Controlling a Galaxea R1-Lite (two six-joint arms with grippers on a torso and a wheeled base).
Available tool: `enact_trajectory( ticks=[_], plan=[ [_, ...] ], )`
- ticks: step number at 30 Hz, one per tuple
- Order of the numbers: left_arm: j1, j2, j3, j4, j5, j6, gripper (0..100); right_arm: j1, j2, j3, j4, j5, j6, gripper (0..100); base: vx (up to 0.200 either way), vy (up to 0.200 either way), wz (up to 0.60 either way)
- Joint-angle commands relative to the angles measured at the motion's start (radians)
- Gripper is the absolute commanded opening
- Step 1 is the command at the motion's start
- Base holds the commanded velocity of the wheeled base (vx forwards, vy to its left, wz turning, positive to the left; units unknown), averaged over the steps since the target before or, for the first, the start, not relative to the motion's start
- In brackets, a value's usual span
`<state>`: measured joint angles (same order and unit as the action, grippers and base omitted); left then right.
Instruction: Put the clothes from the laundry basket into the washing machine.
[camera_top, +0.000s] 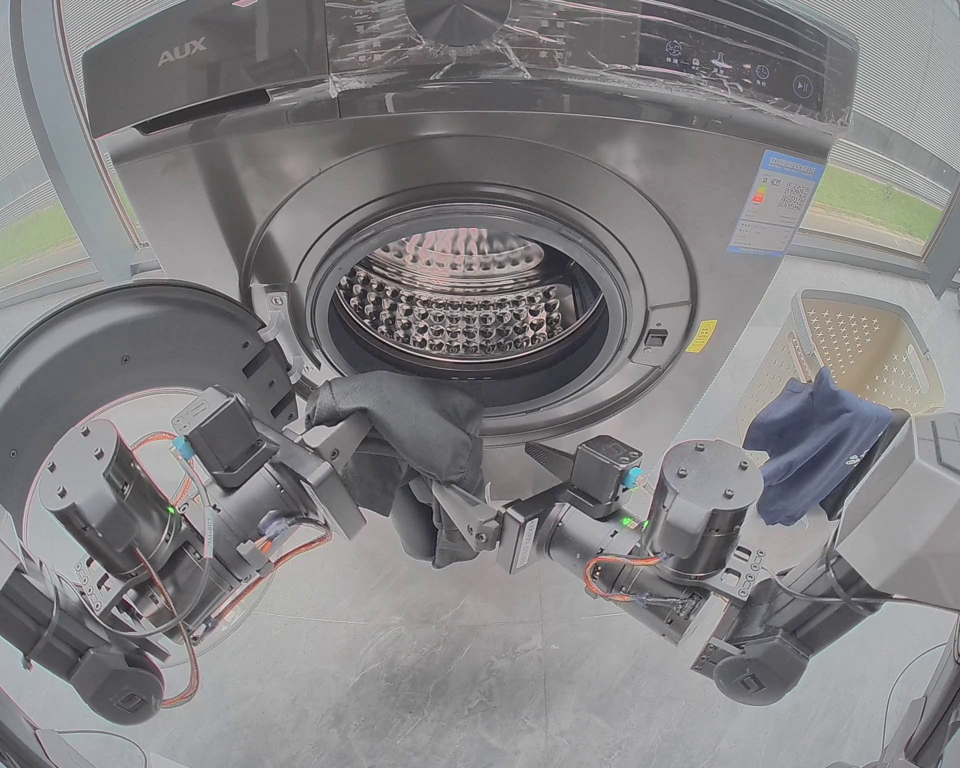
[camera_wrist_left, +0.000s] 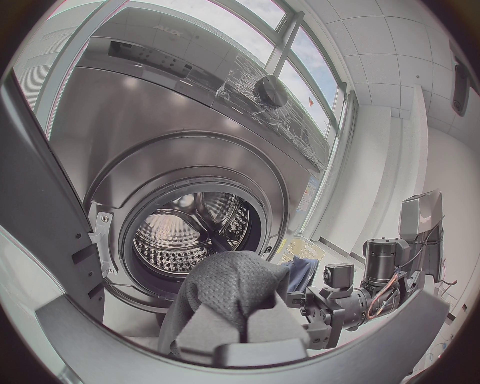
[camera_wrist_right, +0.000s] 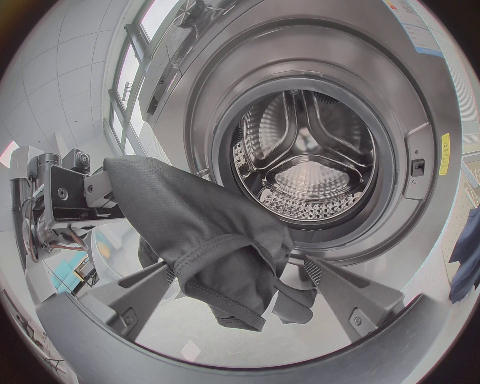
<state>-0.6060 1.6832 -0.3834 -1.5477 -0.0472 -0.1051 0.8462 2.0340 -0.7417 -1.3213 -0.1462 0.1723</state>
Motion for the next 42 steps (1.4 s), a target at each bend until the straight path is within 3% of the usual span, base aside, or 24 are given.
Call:
enact_trajectory(
  ticks=[1, 17, 42],
  plan=[
    [0.000, -0.002, 0.001, 0.000, 0.000, -0.001, 0, -0.015, -0.026, 0.012, -0.001, -0.001, 0.001, 100, 0.000, 0.000, 0.00],
    [-0.001, -0.003, 0.008, 0.000, -0.002, 0.001, 0, -0.085, -0.020, 0.001, 0.001, -0.006, -0.010, 100, 0.000, 0.000, 0.00],
    [-0.005, -0.025, 0.011, 0.000, -0.013, 0.002, 0, -0.091, 0.092, -0.022, -0.022, -0.007, -0.013, 100, 0.000, 0.000, 0.00]
  ],
)
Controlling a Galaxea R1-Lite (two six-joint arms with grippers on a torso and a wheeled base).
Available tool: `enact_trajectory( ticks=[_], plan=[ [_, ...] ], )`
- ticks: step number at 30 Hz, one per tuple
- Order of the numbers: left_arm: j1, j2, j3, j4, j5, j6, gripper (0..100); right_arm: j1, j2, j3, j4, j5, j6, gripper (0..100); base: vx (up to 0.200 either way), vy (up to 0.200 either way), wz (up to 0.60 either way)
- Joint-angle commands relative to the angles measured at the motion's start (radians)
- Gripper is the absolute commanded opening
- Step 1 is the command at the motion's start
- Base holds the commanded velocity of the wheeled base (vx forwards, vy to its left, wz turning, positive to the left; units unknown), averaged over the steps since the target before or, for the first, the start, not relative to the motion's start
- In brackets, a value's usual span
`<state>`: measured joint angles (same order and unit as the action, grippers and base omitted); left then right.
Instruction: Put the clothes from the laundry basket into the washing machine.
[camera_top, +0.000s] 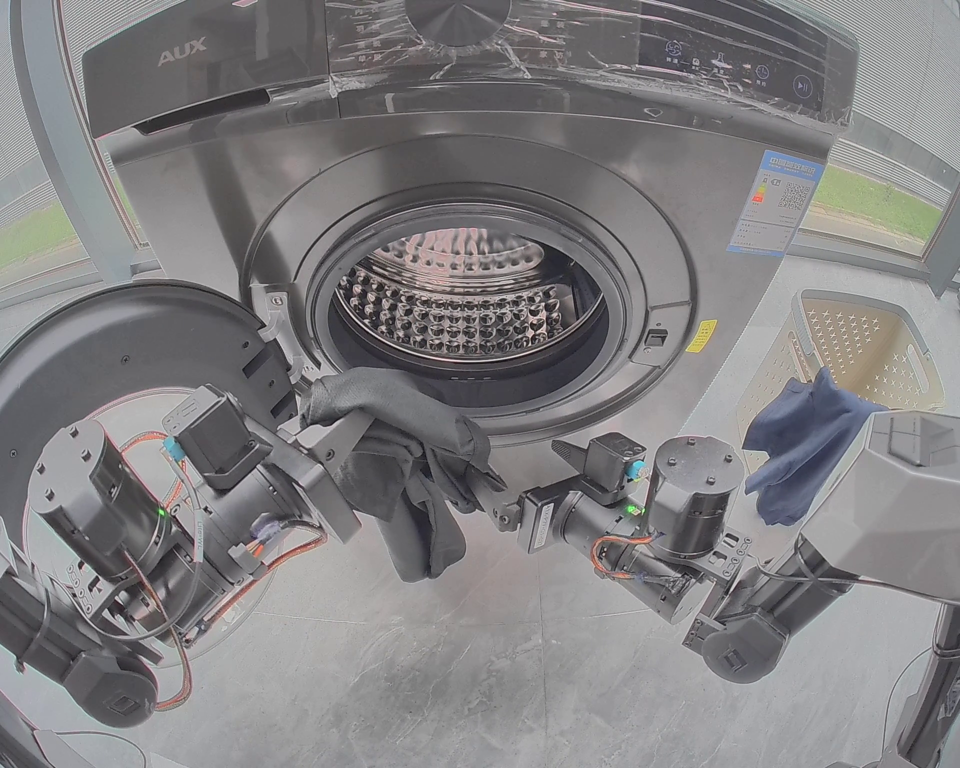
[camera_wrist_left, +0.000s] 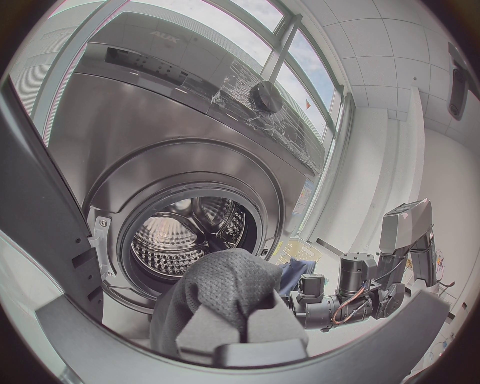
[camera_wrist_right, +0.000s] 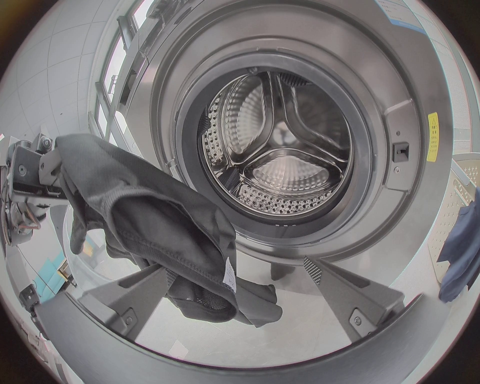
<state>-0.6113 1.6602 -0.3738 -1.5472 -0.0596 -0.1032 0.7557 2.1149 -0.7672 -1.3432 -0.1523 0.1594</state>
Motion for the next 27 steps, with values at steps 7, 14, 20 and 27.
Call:
enact_trajectory(
  ticks=[7, 14, 20, 27],
  plan=[
    [0.004, -0.002, 0.009, -0.001, -0.002, 0.000, 0, -0.019, -0.010, 0.006, -0.001, -0.001, 0.000, 100, 0.000, 0.000, 0.00],
    [0.005, 0.001, 0.009, -0.001, -0.003, 0.000, 0, -0.019, -0.079, 0.051, 0.001, -0.003, -0.007, 100, 0.000, 0.000, 0.00],
    [0.004, 0.001, 0.012, -0.001, -0.002, 0.002, 0, -0.018, -0.095, 0.077, 0.001, -0.003, -0.007, 100, 0.000, 0.000, 0.00],
    [0.004, -0.002, 0.013, -0.001, -0.008, 0.002, 0, -0.018, -0.046, 0.029, 0.001, -0.024, -0.009, 100, 0.000, 0.000, 0.00]
  ],
)
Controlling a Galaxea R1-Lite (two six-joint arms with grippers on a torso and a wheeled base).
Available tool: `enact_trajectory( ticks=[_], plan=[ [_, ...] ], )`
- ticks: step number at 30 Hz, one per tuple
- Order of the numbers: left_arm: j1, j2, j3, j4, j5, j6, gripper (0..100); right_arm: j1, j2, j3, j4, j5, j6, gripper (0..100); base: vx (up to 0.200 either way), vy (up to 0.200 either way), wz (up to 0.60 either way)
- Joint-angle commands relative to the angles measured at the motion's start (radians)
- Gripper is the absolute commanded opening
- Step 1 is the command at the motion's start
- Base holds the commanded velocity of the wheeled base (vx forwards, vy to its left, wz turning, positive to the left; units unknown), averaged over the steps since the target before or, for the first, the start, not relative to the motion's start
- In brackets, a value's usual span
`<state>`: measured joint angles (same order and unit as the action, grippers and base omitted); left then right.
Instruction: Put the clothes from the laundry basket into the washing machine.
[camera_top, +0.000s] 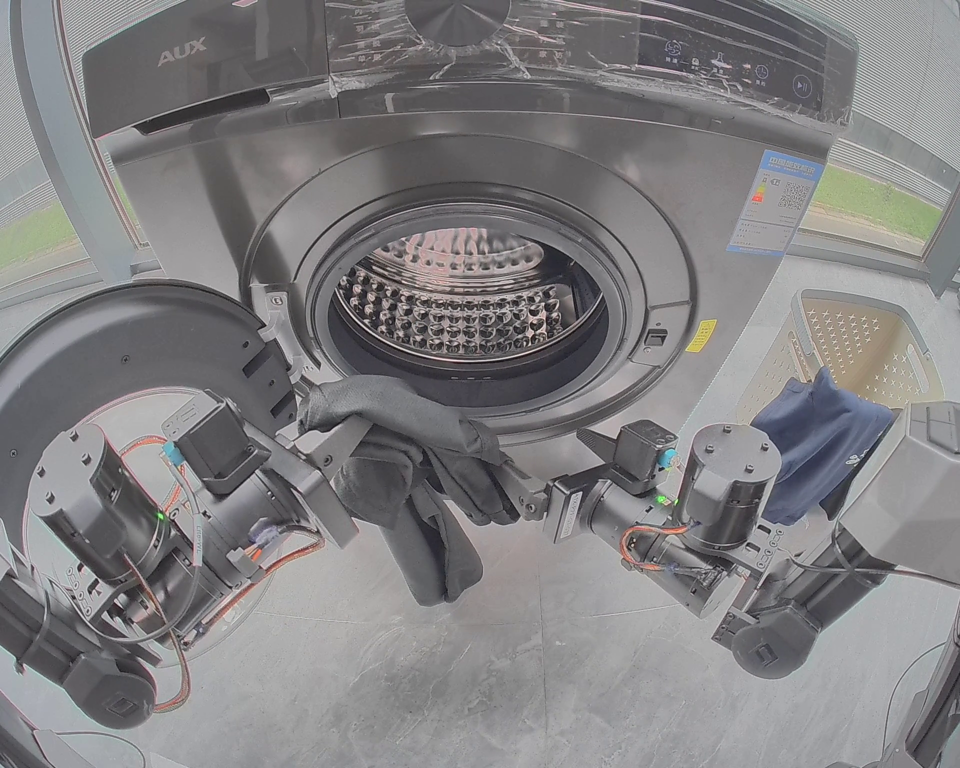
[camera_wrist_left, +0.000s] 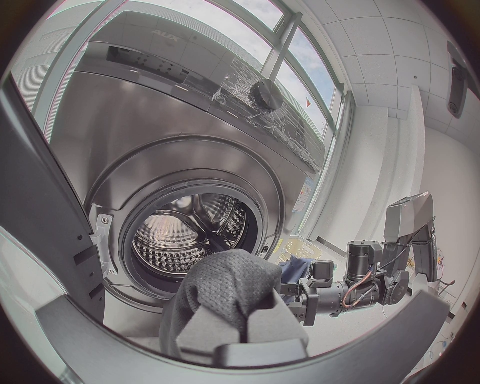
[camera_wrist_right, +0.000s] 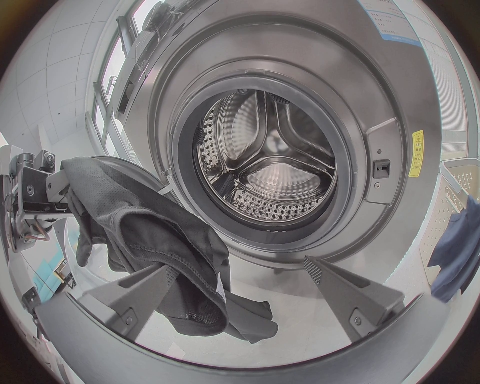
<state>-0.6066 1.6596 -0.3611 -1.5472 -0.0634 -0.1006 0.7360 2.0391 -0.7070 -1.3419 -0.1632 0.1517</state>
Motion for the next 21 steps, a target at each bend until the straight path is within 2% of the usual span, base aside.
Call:
enact_trajectory(
  ticks=[1, 10, 21],
  plan=[
    [-0.001, -0.001, 0.001, -0.001, -0.009, -0.001, 0, 0.003, 0.041, -0.038, 0.000, -0.016, -0.001, 100, 0.000, 0.000, 0.00],
    [-0.012, -0.017, 0.004, -0.001, -0.024, 0.001, 0, 0.025, 0.133, -0.108, -0.002, -0.016, -0.003, 100, 0.000, 0.000, 0.00],
    [-0.010, -0.015, 0.002, -0.001, -0.021, -0.002, 0, 0.068, 0.174, -0.117, -0.025, -0.016, -0.006, 100, 0.000, 0.000, 0.00]
  ],
)
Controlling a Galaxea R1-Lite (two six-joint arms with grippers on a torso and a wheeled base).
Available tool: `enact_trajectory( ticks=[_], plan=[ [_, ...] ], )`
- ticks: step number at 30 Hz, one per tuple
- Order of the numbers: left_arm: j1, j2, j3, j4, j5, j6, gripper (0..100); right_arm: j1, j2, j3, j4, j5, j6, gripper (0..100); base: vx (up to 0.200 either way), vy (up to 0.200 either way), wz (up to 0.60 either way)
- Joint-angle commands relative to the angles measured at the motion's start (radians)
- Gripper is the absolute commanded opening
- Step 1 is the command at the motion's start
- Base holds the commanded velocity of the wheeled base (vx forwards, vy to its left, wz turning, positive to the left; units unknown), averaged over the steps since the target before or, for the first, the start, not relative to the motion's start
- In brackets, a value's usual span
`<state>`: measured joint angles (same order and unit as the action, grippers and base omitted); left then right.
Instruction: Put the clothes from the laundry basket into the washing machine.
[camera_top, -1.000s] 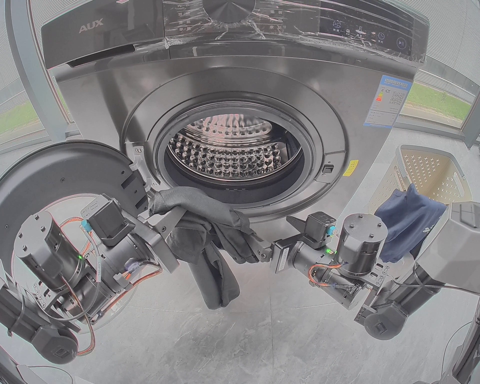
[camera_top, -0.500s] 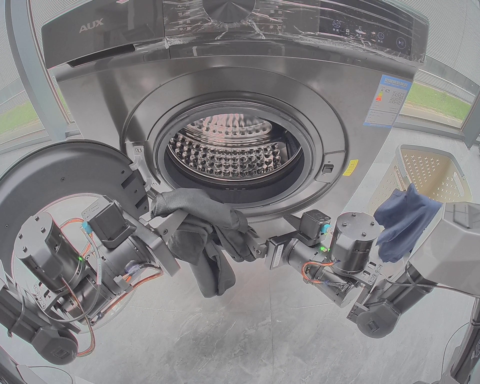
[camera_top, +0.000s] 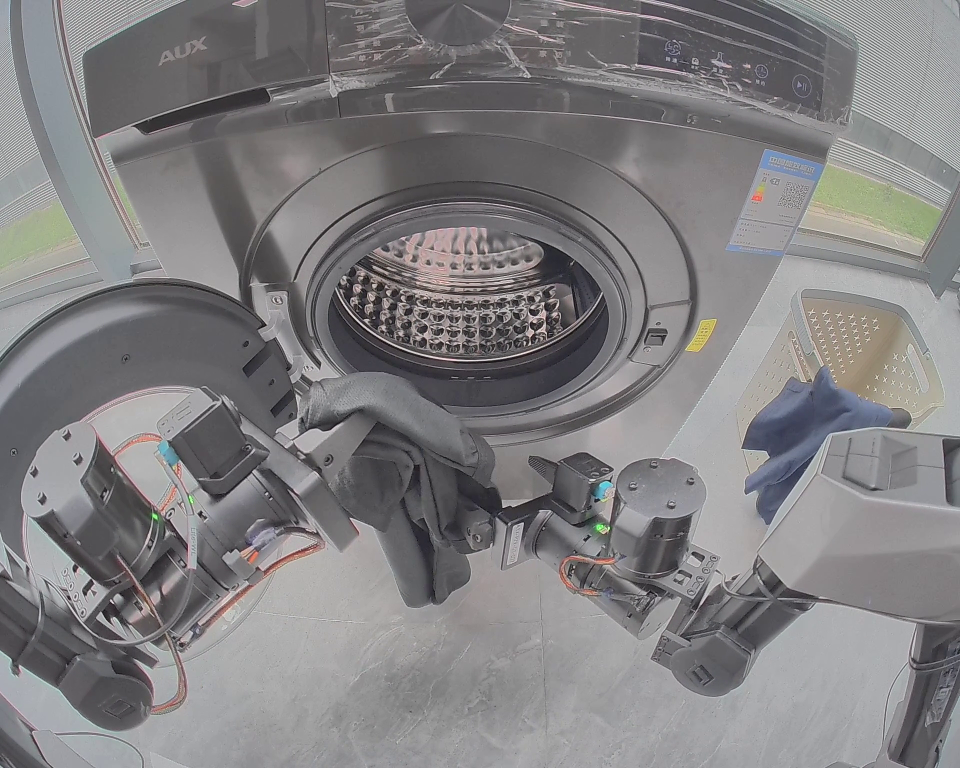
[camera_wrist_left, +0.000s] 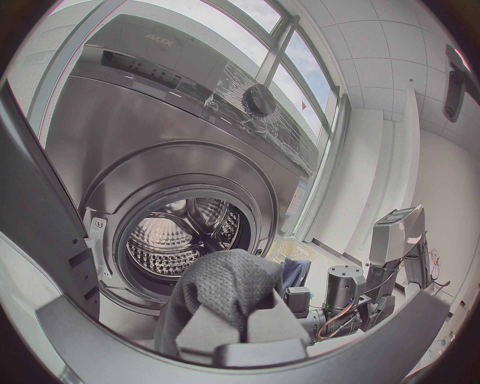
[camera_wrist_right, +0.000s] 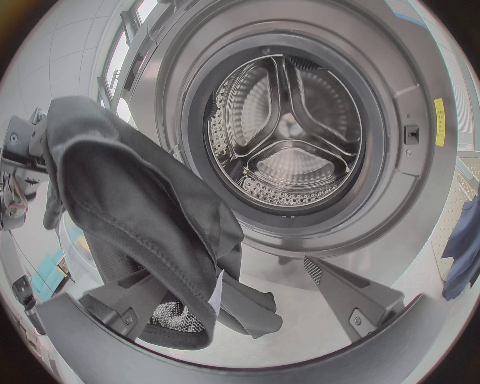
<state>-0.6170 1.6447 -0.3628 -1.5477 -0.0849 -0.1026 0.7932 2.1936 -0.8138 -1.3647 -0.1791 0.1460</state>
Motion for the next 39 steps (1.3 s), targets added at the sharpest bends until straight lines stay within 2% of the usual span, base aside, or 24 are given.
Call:
enact_trajectory(
  ticks=[1, 6, 13, 21, 30, 37, 38, 39],
  plan=[
    [0.000, 0.000, 0.005, 0.000, 0.001, 0.001, 0, 0.012, 0.018, -0.016, -0.002, 0.000, 0.000, 100, 0.000, 0.000, 0.00],
    [0.003, 0.001, 0.018, 0.000, 0.001, 0.003, 0, 0.009, 0.000, -0.056, -0.014, -0.002, -0.002, 100, 0.000, 0.000, 0.00],
    [0.008, 0.003, 0.025, 0.000, -0.001, 0.003, 0, -0.026, -0.064, -0.054, -0.014, 0.000, -0.002, 100, 0.000, 0.000, 0.00],
    [0.010, 0.000, 0.022, 0.000, -0.001, 0.001, 0, -0.020, -0.054, -0.025, -0.014, 0.000, -0.002, 100, 0.000, 0.000, 0.00],
    [0.013, 0.003, 0.015, 0.000, -0.001, 0.000, 0, -0.063, -0.057, -0.021, -0.014, -0.010, 0.000, 100, 0.000, 0.000, 0.00],
    [0.011, 0.003, 0.024, 0.000, -0.001, 0.001, 0, -0.040, -0.058, -0.022, -0.030, -0.010, 0.000, 100, 0.000, 0.000, 0.00],
    [0.013, 0.003, 0.024, 0.000, -0.001, 0.001, 0, -0.032, -0.057, -0.021, -0.033, -0.010, 0.000, 0, 0.000, 0.000, 0.00],
    [0.013, 0.003, 0.025, 0.000, -0.001, 0.001, 0, -0.025, -0.055, -0.022, -0.037, -0.010, 0.001, 0, 0.000, 0.000, 0.00]
  ],
)
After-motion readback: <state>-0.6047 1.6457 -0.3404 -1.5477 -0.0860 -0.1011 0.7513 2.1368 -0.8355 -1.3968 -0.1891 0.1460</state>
